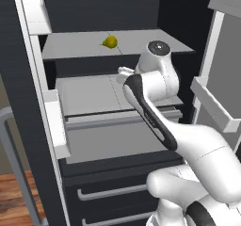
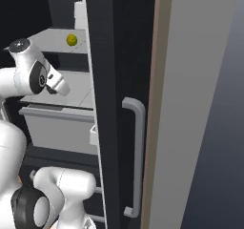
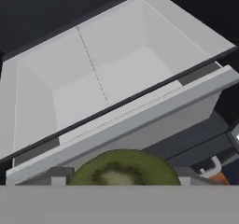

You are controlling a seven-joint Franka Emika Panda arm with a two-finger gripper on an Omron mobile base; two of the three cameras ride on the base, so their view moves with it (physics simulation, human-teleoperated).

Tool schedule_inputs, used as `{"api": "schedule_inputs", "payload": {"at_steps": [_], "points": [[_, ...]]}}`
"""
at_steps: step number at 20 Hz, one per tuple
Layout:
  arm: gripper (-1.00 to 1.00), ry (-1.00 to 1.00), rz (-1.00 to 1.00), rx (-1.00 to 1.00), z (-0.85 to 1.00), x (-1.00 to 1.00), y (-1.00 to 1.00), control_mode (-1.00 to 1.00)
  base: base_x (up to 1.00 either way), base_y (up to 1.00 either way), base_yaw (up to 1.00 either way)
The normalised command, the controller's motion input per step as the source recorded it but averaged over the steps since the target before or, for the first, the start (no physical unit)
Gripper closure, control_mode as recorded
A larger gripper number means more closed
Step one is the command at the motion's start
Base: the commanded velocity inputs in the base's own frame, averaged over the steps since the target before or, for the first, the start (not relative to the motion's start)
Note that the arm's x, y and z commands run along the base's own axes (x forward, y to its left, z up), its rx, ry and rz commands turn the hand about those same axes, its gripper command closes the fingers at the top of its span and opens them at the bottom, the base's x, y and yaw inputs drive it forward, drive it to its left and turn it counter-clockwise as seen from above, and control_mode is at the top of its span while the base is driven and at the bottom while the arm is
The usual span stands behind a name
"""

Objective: Pick the pear and kiwi from the fridge and place them inside the tupperware on the counter.

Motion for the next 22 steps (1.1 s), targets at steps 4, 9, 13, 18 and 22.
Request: {"api": "schedule_inputs", "payload": {"at_steps": [4,9,13,18,22], "points": [[1.00,0.44,0.00,0.00,0.24,-0.58,-0.18,-1.00,0.00,0.00,0.00],[1.00,0.16,0.00,0.00,0.16,-0.69,-0.18,-1.00,0.00,0.00,0.00],[1.00,-0.06,0.00,0.00,0.05,-0.83,-0.14,-1.00,0.00,0.00,0.00],[1.00,-0.30,0.00,0.00,0.06,-0.90,-0.08,-1.00,0.00,0.00,0.00],[1.00,-0.13,0.00,0.00,0.24,-0.59,-0.05,-1.00,0.00,0.00,0.00]]}}
